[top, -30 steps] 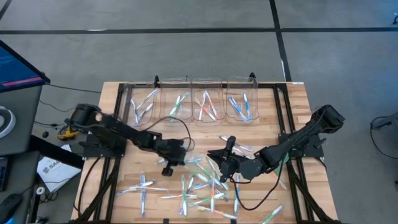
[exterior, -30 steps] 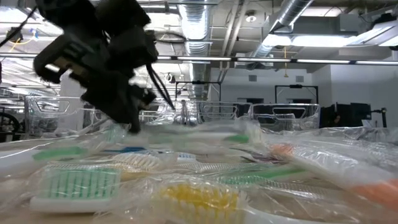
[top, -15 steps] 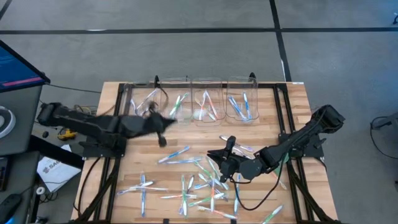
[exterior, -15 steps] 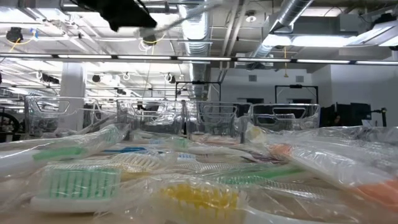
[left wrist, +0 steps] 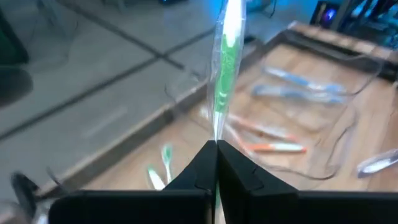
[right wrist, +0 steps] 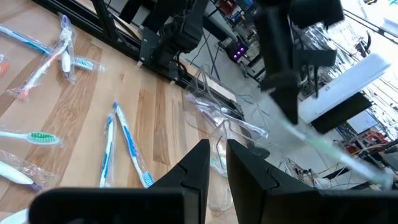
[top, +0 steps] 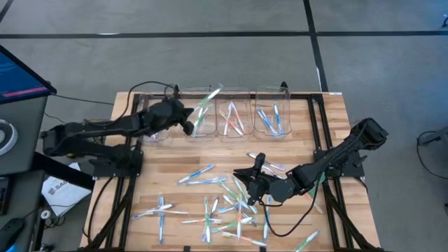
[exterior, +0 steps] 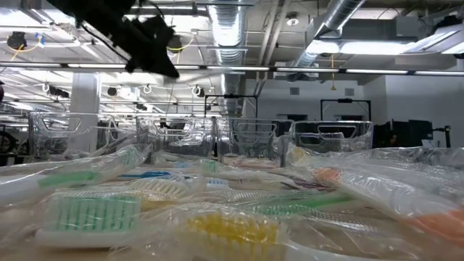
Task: Pick & Place Toothbrushes
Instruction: Put the green toothbrush into the middle left transparent bin, then put the orange toothbrush into the middle right transparent bin
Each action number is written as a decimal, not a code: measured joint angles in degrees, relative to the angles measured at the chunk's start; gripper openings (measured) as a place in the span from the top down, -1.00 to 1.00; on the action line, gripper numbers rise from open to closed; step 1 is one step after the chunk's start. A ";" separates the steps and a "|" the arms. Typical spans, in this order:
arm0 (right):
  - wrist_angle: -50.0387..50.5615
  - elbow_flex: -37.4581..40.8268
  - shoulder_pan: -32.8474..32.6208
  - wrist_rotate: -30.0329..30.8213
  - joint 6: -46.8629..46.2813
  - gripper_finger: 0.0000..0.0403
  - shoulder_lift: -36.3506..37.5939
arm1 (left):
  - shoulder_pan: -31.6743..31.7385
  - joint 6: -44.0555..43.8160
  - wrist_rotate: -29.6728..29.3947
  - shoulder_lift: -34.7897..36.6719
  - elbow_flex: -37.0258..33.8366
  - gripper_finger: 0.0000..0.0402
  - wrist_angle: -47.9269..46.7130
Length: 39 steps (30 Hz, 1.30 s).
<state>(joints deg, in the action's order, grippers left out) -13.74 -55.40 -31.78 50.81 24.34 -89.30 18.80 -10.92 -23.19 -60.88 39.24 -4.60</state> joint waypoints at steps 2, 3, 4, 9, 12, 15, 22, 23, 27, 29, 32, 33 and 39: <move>0.00 0.00 0.03 0.00 -0.50 0.76 -0.02 | 2.26 -1.26 0.93 -3.01 0.00 1.00 -0.33; 0.02 0.00 0.03 0.00 -0.81 0.76 -0.01 | 3.09 -1.89 1.04 -4.32 0.00 1.00 -0.32; 0.05 0.00 0.03 0.00 -0.93 0.76 -0.02 | 3.84 -2.73 1.03 -5.64 0.00 1.00 -0.23; 0.07 0.00 0.03 0.00 -1.01 0.76 -0.02 | 6.38 -6.21 1.06 -11.10 0.00 1.00 -1.21; 0.07 0.00 -0.01 0.00 -1.01 0.76 -0.01 | 7.69 -10.13 1.71 -13.46 -0.02 1.00 -2.91; 0.26 0.00 -0.01 0.00 -1.10 0.76 0.00 | 8.24 -10.60 2.66 -15.24 -0.02 0.98 -3.04; 1.34 0.00 0.01 0.00 -1.47 0.76 -0.02 | 8.24 -10.51 4.09 -16.44 -0.02 0.90 -3.56; 1.36 0.00 0.05 0.00 -1.47 0.76 -0.02 | 8.24 -10.54 4.79 -16.44 -0.02 0.89 -3.56; 1.36 0.00 0.05 0.00 -1.47 0.76 -0.02 | 8.24 -10.59 7.14 -16.44 -0.02 0.80 -3.86; 1.38 0.00 0.05 0.00 -1.47 0.76 -0.02 | 8.22 -10.60 7.16 -16.44 -0.02 0.75 -4.44; 1.56 0.00 0.05 0.00 -1.49 0.76 -0.02 | 8.22 -10.58 7.16 -16.28 -0.02 0.67 -4.49; 1.72 0.00 0.05 0.00 -1.49 0.76 -0.02 | 8.22 -10.58 7.16 -15.97 -0.02 0.65 -4.56; 4.96 0.00 0.05 1.47 -1.51 0.76 -0.02 | 6.32 -10.13 7.18 -9.29 -0.02 0.54 -4.43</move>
<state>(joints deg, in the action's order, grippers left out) -8.78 -55.40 -31.73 52.28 22.83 -89.32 25.13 -21.06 -16.01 -70.17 39.22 -9.03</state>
